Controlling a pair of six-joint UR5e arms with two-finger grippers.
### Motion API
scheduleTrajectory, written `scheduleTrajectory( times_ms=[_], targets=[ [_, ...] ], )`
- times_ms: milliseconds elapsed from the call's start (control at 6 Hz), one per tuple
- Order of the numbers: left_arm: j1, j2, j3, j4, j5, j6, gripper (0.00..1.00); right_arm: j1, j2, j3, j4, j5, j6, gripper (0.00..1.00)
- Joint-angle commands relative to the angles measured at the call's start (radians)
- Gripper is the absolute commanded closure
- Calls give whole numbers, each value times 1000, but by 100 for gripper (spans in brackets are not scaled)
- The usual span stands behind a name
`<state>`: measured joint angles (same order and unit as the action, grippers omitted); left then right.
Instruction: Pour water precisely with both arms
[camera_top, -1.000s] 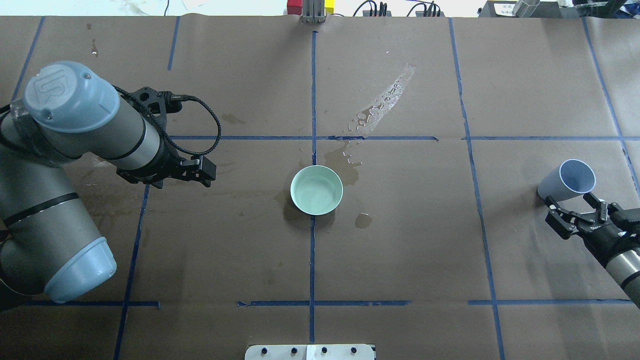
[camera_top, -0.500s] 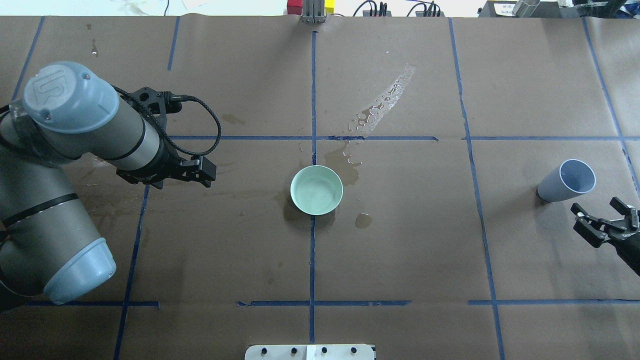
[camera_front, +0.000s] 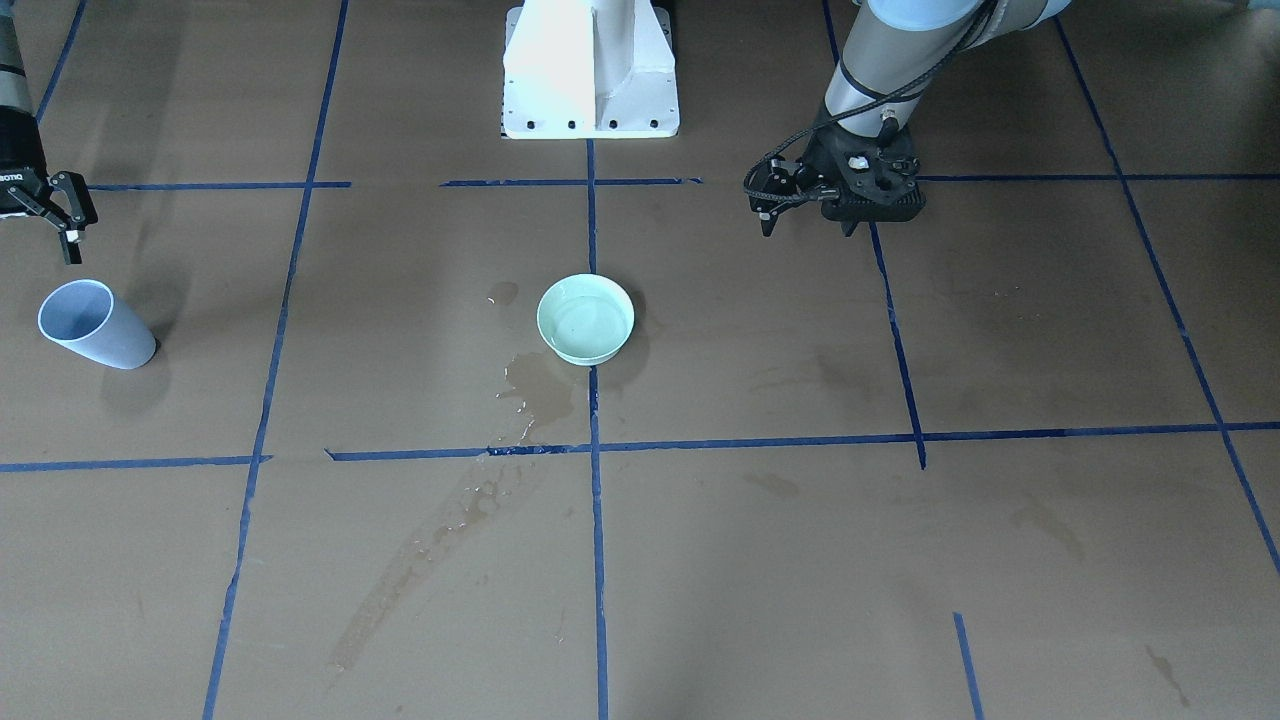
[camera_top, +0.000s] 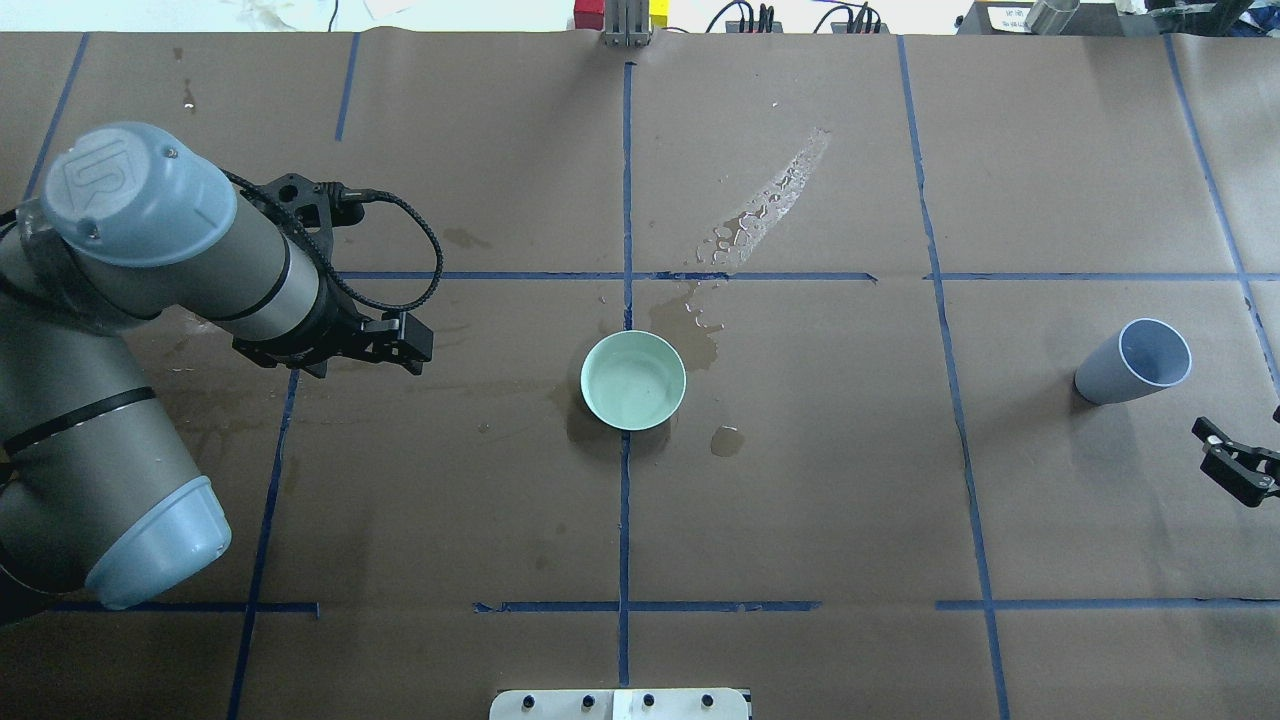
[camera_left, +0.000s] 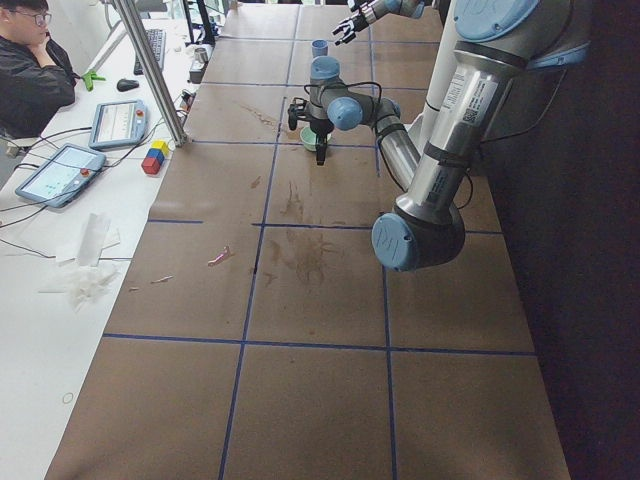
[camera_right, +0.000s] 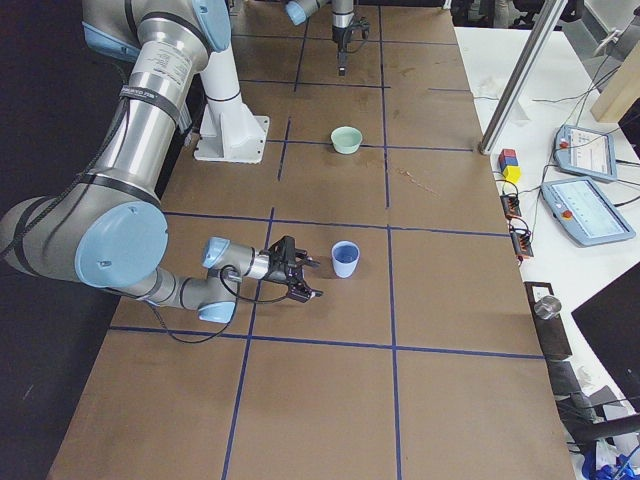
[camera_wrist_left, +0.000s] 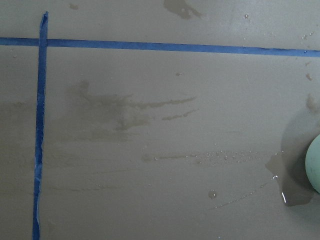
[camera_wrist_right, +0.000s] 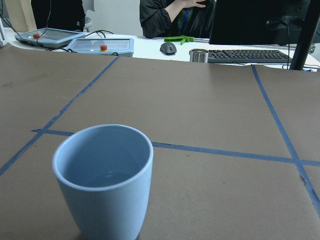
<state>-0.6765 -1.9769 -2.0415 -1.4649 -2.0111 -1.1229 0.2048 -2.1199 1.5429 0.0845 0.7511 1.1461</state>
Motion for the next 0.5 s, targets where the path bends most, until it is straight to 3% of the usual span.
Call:
scheduleTrajectory(
  times_ms=[0,167,333],
  targets=[
    [0,0,0,0,0,0,0,7,-6,-81,124,45,-41,0],
    [0,0,0,0,0,0,0,60,-3,-83,132,118,-72,0],
    [0,1,0,0,0,0,0,206,9,-78,132,295,-119,0]
  ],
)
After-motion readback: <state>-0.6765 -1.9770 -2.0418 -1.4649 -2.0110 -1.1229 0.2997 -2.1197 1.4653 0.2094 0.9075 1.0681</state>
